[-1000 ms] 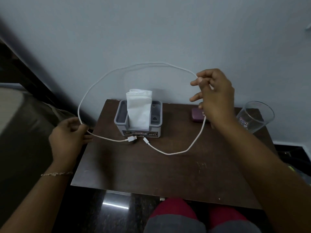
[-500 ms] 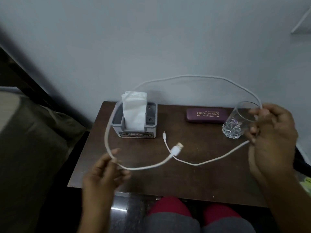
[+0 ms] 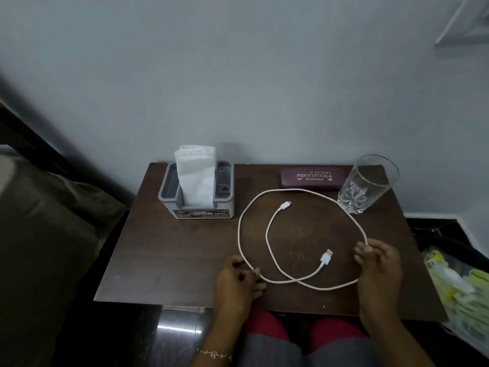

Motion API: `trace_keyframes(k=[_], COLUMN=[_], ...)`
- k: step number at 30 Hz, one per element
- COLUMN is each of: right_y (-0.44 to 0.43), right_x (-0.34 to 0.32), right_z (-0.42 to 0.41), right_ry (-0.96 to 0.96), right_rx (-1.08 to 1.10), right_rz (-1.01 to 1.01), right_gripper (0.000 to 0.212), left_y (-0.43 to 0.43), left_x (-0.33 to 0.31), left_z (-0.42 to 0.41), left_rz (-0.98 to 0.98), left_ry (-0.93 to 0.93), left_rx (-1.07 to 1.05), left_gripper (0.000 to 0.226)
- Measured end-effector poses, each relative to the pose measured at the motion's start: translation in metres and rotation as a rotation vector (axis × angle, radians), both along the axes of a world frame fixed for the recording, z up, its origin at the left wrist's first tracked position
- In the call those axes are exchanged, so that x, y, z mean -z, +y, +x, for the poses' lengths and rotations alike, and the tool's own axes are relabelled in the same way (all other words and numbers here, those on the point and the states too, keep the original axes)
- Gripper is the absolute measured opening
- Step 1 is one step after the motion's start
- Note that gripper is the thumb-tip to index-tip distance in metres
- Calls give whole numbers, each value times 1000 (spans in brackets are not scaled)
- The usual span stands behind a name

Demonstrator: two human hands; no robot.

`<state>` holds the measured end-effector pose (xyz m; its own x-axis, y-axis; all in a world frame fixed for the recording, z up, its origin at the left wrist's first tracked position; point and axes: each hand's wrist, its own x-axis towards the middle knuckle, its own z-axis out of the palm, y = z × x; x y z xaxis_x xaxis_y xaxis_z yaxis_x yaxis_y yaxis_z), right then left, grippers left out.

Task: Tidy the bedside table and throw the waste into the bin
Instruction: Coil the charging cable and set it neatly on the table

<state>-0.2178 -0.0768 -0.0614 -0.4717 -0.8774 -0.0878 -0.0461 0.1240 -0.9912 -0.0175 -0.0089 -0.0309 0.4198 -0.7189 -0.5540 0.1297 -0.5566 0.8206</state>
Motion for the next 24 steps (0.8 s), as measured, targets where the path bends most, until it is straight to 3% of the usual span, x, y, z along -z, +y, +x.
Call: trace_keyframes(k=[2,7,9,13,16,18,21,24], right_y=[-3,-12,-14,-19,-31,-43,-68,-86], right_x=[4,2,-8,-32,-42,-47,-42,-31], right_z=[-2,-19,-21,2,25,31,22,7], right_ry=[155,385,452,448,374,334,285,318], right_rx=[-57,-158,-156,-218,-65,102,129,22], right_rz=[25,-8,-58,-161,-149,-106,-28,-39], right_gripper=[12,21,21,20,30,52,86,84], left_y=[-2,-3,-7,-48,-95,-123,-156,-177], left_x=[1,-9,-19,-35,-27,-22,-19,-16], left_z=[2,12,13,4,-2,-13,-43,-79], left_rz=[20,153,88,-134,-242,-329,-454,-457], left_ry=[-110,-495,-662,-544,-491,-465,-324,-164], left_rx=[55,268,295,183,155,232,416,622], left_gripper=[25,35,37,26,31,36,53,76])
